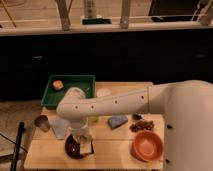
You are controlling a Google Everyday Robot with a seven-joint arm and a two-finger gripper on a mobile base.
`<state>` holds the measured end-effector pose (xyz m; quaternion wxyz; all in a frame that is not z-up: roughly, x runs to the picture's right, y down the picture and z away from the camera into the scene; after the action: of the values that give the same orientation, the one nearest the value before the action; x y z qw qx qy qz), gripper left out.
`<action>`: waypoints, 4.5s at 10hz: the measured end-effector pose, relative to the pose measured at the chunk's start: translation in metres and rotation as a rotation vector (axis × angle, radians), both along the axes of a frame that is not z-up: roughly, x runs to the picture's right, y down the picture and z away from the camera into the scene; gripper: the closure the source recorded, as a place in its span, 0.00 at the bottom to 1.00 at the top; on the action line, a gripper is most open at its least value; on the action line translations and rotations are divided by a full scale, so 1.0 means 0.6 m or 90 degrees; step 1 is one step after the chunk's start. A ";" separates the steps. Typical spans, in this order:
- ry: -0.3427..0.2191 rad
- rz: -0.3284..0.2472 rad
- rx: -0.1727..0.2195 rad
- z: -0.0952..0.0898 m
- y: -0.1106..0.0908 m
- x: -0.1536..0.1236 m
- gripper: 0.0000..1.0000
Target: Wipe purple bowl with eraser
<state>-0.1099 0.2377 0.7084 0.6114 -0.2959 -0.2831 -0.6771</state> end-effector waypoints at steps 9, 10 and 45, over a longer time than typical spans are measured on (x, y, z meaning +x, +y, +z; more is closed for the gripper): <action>-0.103 -0.098 -0.018 -0.044 0.040 -0.138 1.00; -0.100 -0.095 -0.024 -0.045 0.047 -0.123 1.00; -0.148 -0.108 0.018 -0.032 -0.019 -0.131 1.00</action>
<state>-0.1887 0.2263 0.6894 0.5195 -0.2297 -0.3164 -0.7598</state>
